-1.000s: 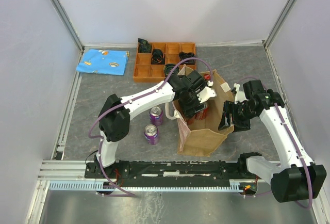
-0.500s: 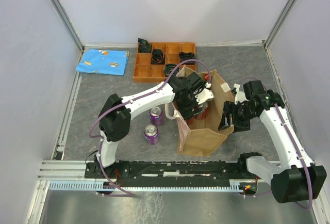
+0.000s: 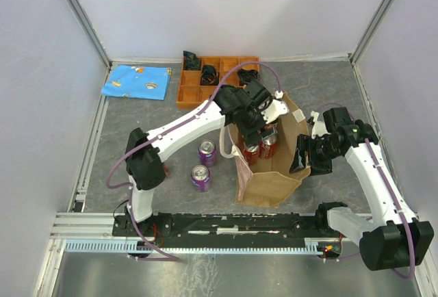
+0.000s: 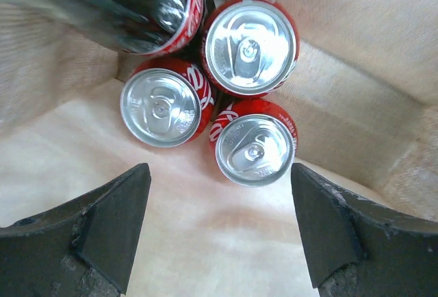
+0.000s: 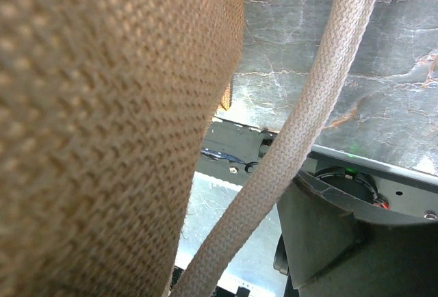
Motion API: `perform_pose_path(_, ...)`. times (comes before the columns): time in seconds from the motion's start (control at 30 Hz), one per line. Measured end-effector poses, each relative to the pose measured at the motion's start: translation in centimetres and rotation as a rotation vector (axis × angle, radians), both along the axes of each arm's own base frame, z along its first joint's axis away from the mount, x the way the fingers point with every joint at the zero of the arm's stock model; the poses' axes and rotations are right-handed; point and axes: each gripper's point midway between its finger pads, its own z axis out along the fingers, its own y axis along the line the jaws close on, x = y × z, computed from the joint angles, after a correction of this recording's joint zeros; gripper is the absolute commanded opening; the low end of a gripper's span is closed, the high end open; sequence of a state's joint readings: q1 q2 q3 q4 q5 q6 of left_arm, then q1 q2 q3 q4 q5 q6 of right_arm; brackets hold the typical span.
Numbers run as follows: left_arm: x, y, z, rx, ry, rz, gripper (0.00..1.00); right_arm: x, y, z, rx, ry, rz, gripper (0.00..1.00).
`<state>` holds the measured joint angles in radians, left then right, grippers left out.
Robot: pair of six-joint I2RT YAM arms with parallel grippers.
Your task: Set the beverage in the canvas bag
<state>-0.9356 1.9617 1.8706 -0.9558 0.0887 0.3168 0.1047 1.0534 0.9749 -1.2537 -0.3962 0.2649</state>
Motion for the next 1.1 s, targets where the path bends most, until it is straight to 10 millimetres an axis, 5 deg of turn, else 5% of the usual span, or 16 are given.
perform_pose_path(0.2,0.6,-0.2,5.4,-0.122,-0.058,0.058,0.86,0.0,0.1,0.0,0.005,0.001,0.002,0.73)
perform_pose_path(0.33,2.7,0.5,10.8,-0.323,-0.096,0.186,0.86,-0.1,0.1,0.0,0.006,0.002,0.002,0.74)
perform_pose_path(0.43,6.6,4.0,16.0,-0.456,-0.185,0.330,0.86,-0.1,0.1,0.1,0.007,0.002,0.002,0.73)
perform_pose_path(0.57,11.3,12.4,19.5,-0.533,-0.264,0.577,0.90,-0.1,0.1,0.1,0.009,0.004,0.003,0.74)
perform_pose_path(0.7,12.3,22.5,17.4,-0.476,-0.253,0.849,0.90,-0.2,0.1,0.2,0.010,-0.003,0.003,0.73)
perform_pose_path(0.8,9.8,28.2,13.2,-0.375,-0.170,0.999,0.89,-0.2,0.1,0.2,0.011,-0.006,0.003,0.73)
perform_pose_path(0.97,3.3,32.1,5.5,-0.191,0.063,1.094,0.89,-0.2,0.2,0.2,0.012,-0.005,0.004,0.73)
perform_pose_path(1.1,-0.7,32.6,2.3,-0.091,0.173,1.044,0.89,-0.3,0.2,0.2,0.015,-0.003,0.004,0.74)
